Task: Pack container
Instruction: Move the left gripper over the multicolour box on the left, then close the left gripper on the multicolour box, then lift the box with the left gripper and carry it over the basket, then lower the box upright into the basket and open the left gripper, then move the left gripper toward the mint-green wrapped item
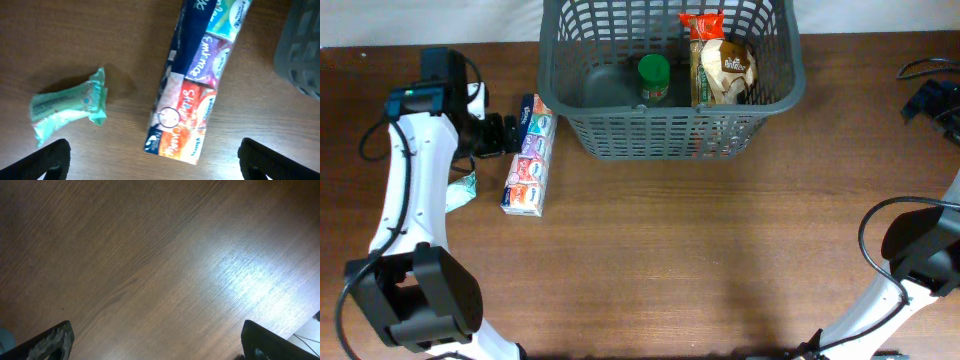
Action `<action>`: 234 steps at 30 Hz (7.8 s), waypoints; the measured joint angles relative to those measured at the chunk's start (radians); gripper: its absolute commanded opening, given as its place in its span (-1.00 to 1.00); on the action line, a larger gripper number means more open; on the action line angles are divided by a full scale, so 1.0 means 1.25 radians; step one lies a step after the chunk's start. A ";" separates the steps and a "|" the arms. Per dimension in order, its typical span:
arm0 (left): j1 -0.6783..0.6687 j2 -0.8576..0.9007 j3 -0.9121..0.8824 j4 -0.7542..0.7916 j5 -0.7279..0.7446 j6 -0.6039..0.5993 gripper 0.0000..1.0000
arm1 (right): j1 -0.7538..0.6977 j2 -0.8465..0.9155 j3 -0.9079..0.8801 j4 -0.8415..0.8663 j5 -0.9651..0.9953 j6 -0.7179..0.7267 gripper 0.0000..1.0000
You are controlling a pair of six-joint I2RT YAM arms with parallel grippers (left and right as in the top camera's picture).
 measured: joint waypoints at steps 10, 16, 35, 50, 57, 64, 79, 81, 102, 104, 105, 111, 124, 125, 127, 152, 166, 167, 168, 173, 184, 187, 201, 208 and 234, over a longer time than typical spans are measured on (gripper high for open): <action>0.003 0.061 0.013 0.010 0.117 0.102 0.99 | 0.000 0.000 0.000 0.000 0.000 0.000 0.98; 0.003 0.161 0.013 0.021 0.125 0.122 0.99 | 0.000 0.000 0.000 0.000 0.000 0.000 0.98; -0.095 0.271 0.013 0.064 0.019 0.100 0.99 | 0.000 0.000 0.000 0.000 0.000 0.000 0.98; -0.095 0.338 0.019 0.066 -0.017 0.058 0.99 | 0.000 0.000 -0.001 0.000 0.000 0.000 0.97; -0.094 0.342 0.026 0.064 -0.025 0.043 -0.75 | 0.000 0.000 -0.001 0.000 0.000 0.000 0.98; -0.096 0.339 0.046 0.049 -0.050 -0.020 -0.96 | 0.000 0.000 -0.001 0.000 0.000 0.001 0.98; 0.016 0.386 0.687 -0.236 -0.179 -0.241 -0.96 | 0.000 0.000 -0.001 0.000 0.000 0.000 0.98; 0.028 0.375 0.797 -0.262 -0.190 -0.253 -0.96 | 0.000 0.000 -0.001 0.000 0.000 0.000 0.98; -0.403 0.332 1.034 -0.049 -0.244 -0.227 -0.96 | 0.000 0.000 -0.002 0.000 0.000 0.000 0.98; -0.403 0.352 1.019 -0.042 -0.243 -0.228 -0.96 | 0.000 0.000 -0.002 0.000 0.000 0.001 0.98; -0.402 0.367 1.009 -0.042 -0.238 -0.228 -0.97 | 0.000 0.000 -0.002 0.000 0.000 0.000 0.98; -0.401 0.472 0.948 -0.057 -0.206 -0.225 -0.94 | 0.000 0.000 -0.002 0.000 0.001 0.000 0.98; -0.401 0.563 0.926 -0.096 -0.179 -0.225 -0.85 | 0.000 0.000 -0.003 0.000 0.000 0.000 0.98; -0.401 0.563 0.926 -0.096 -0.179 -0.225 -0.86 | 0.000 0.000 -0.003 0.000 0.001 0.000 0.98; -0.401 0.563 0.923 -0.096 -0.180 -0.225 -0.85 | 0.000 0.000 -0.003 0.000 0.000 0.000 0.98; -0.401 0.563 0.834 -0.093 -0.170 -0.219 0.71 | 0.000 0.000 -0.003 0.000 0.001 0.000 0.98; -0.392 0.464 0.953 -0.132 -0.173 -0.186 0.99 | 0.000 0.000 -0.003 0.000 0.001 0.000 0.98; -0.386 0.435 0.962 -0.145 -0.179 -0.185 0.99 | 0.000 0.000 -0.003 0.000 0.001 0.001 0.98; -0.379 0.404 0.969 -0.159 -0.188 -0.186 0.99 | 0.000 0.000 -0.003 0.000 0.001 0.000 0.98; -0.313 0.246 0.999 -0.277 -0.258 -0.236 0.99 | 0.000 0.000 -0.003 0.000 0.001 0.001 0.98; -0.099 0.180 0.982 -0.426 -0.247 -0.531 0.99 | 0.000 0.000 -0.003 0.000 0.000 0.001 0.97; -0.054 0.180 0.932 -0.425 -0.234 -0.643 0.99 | 0.000 0.000 -0.003 0.000 0.001 0.000 0.98; 0.115 0.186 0.289 -0.282 -0.136 -1.043 0.99 | 0.000 0.000 -0.003 0.000 0.001 0.001 0.98; 0.149 0.186 0.112 -0.131 -0.095 -1.043 0.98 | 0.000 0.000 -0.003 0.000 0.001 0.000 0.98; 0.219 0.186 -0.087 0.065 -0.125 -1.043 0.99 | 0.000 0.000 -0.003 0.000 0.001 0.001 0.98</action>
